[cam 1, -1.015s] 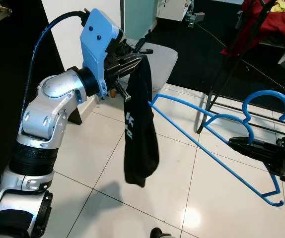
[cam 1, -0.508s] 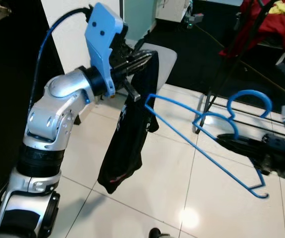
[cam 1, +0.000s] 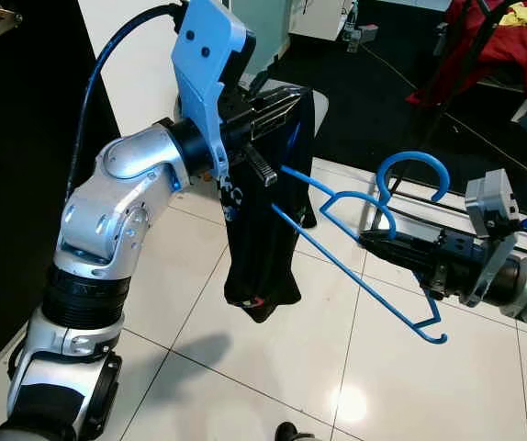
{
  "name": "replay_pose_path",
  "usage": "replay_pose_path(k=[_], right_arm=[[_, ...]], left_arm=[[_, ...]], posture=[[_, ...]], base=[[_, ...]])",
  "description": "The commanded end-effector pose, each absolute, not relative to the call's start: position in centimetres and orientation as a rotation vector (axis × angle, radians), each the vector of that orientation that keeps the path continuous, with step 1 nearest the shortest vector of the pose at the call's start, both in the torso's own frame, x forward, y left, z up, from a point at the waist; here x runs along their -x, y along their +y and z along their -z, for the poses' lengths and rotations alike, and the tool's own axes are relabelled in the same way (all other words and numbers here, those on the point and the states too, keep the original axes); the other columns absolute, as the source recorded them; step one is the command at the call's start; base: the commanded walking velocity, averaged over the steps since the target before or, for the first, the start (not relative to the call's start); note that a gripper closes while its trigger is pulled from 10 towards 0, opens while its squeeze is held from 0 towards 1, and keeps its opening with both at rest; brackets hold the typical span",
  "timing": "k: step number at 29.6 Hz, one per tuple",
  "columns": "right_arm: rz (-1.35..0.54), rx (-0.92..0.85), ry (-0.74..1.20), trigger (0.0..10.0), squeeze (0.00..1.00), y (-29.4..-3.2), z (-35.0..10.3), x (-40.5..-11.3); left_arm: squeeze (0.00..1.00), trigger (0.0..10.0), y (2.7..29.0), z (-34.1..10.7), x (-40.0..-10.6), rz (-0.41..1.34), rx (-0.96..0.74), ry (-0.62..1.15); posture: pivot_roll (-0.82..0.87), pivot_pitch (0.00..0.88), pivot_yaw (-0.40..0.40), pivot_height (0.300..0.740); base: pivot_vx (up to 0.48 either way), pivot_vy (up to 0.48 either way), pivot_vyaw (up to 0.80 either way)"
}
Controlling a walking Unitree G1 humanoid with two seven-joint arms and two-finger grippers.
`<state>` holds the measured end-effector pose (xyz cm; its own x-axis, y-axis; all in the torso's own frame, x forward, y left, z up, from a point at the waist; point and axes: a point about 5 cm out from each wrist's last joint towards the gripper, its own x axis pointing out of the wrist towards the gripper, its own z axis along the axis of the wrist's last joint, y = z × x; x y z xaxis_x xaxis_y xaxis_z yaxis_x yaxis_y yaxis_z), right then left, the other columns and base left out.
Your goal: Hang hanger
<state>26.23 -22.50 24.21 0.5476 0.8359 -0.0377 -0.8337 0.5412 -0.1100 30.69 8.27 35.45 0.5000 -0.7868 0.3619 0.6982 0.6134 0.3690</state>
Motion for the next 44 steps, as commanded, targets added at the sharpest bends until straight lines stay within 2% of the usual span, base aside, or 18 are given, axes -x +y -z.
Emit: replay_pose_path(k=[1,12,22,29,40,42,44], right_arm=[[-1.026,0.116,-0.003,10.0,0.00,-21.7,-23.7,-26.0],[-1.143,0.084,0.140,10.0,0.00,-18.9,-20.3,-25.0],[-1.112,0.085,0.165,10.0,0.00,-18.1,-19.2,-25.5],[-1.215,0.040,0.206,10.0,0.00,-16.1,-18.0,-24.2],[-1.178,0.076,0.301,10.0,0.00,-16.7,-16.4,-23.7],[-1.134,0.087,0.337,10.0,0.00,-18.1,-16.3,-23.1],[-1.134,0.087,0.337,10.0,0.00,-18.1,-16.3,-23.1]], left_arm=[[0.00,10.0,7.8,-35.6,-30.4,0.917,-0.204,-0.548],[0.00,10.0,7.8,-35.5,-30.3,0.904,-0.197,-0.550],[0.00,10.0,8.0,-35.6,-30.4,0.886,-0.194,-0.563],[0.00,10.0,8.7,-36.0,-30.8,0.838,-0.200,-0.581],[0.00,10.0,10.7,-36.9,-31.9,0.722,-0.227,-0.593],[0.00,10.0,13.0,-37.4,-33.1,0.590,-0.239,-0.580],[0.00,10.0,13.0,-37.4,-33.1,0.590,-0.239,-0.580]], posture=[[-0.03,0.178,-0.024,0.740],[-0.03,0.181,-0.022,0.740],[-0.03,0.182,-0.022,0.740],[-0.04,0.182,-0.022,0.740],[-0.04,0.181,-0.021,0.740],[-0.04,0.177,-0.021,0.740],[-0.04,0.177,-0.021,0.740]], base=[[0.000,0.000,0.00],[0.000,0.000,0.00],[0.000,0.000,0.00],[0.000,0.000,0.00],[0.000,0.000,0.00],[0.000,0.000,0.00],[0.000,0.000,0.00]])
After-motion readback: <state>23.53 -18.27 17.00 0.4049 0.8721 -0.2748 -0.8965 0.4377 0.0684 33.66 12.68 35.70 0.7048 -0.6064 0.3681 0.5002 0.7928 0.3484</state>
